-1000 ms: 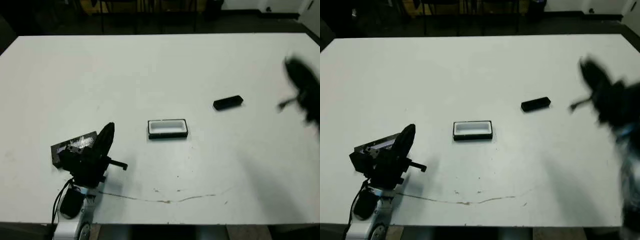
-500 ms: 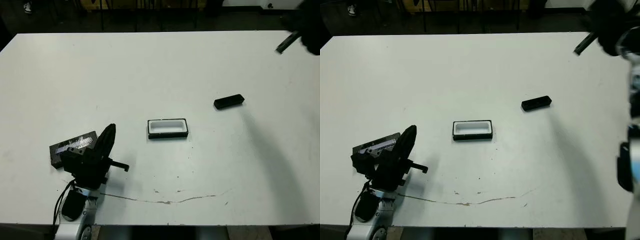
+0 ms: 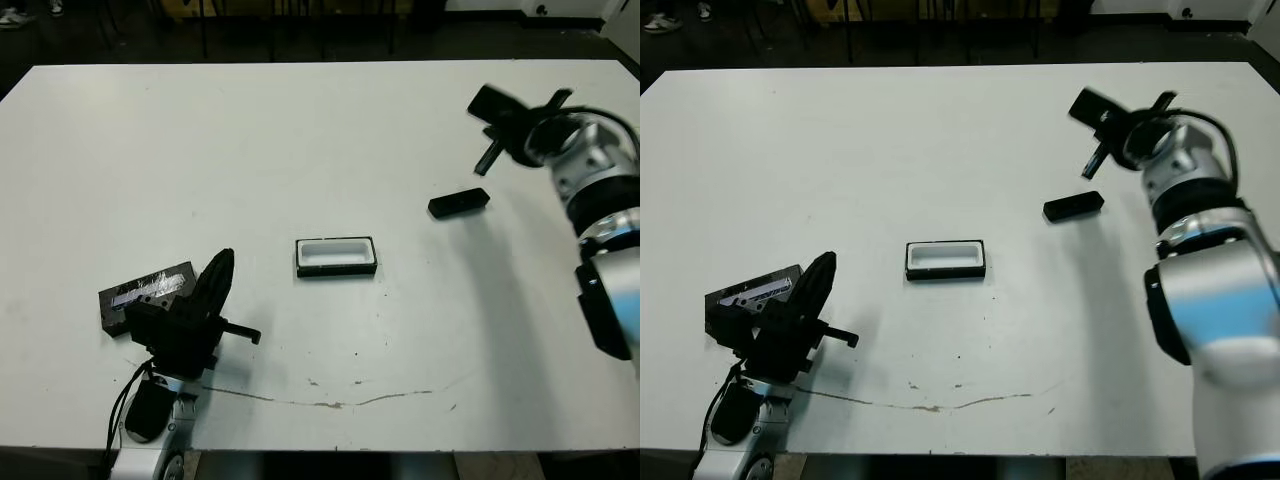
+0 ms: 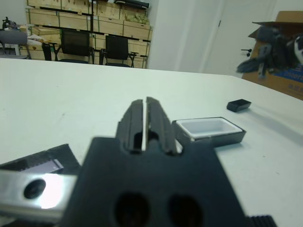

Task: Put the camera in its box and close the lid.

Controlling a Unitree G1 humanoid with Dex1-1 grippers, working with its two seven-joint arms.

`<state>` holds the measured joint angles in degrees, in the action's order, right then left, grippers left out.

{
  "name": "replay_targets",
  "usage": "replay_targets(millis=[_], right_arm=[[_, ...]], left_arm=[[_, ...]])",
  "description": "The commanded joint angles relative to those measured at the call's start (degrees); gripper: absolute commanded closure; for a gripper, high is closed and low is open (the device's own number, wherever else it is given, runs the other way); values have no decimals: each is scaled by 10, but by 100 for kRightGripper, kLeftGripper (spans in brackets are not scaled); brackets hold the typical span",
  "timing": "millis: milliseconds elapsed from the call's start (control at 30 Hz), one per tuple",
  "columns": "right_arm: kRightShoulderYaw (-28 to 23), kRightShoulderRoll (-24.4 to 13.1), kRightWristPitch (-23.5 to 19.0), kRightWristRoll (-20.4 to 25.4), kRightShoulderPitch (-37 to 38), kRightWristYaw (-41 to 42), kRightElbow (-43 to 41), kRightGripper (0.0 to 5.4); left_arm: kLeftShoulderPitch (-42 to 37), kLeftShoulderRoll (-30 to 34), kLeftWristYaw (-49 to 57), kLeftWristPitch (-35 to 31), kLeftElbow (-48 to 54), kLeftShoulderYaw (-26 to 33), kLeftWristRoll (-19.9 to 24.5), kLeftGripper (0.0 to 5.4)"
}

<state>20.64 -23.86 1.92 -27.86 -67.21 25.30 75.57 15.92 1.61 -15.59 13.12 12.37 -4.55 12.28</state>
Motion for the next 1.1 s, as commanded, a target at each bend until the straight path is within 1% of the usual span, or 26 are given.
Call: replay_targets(millis=[33,133,233,400,667,867,1100], right_arm=[[3,11,-14,-4,21,7,10,538],[-4,11,-20,4,28,21,12,538],[1,6,-17,-2,32,35,12,538],[-4,4,-26,1,40,37,9,538],[-2,3,-20,-3,53,23,5,538],[12,1,-10,-17,59,24,4,538],[15,2,-6,-20,63,28,6,538]], left_arm=[[9,6,2,-12,2,-2,-6,540],[9,5,3,-12,3,-2,-8,540],[12,5,4,-17,6,-3,-7,540],[15,2,7,-23,10,-5,-3,540],[18,2,10,-25,12,-8,-9,540],[18,5,6,-22,10,-9,-6,540],[24,1,14,-23,13,-11,-10,540]])
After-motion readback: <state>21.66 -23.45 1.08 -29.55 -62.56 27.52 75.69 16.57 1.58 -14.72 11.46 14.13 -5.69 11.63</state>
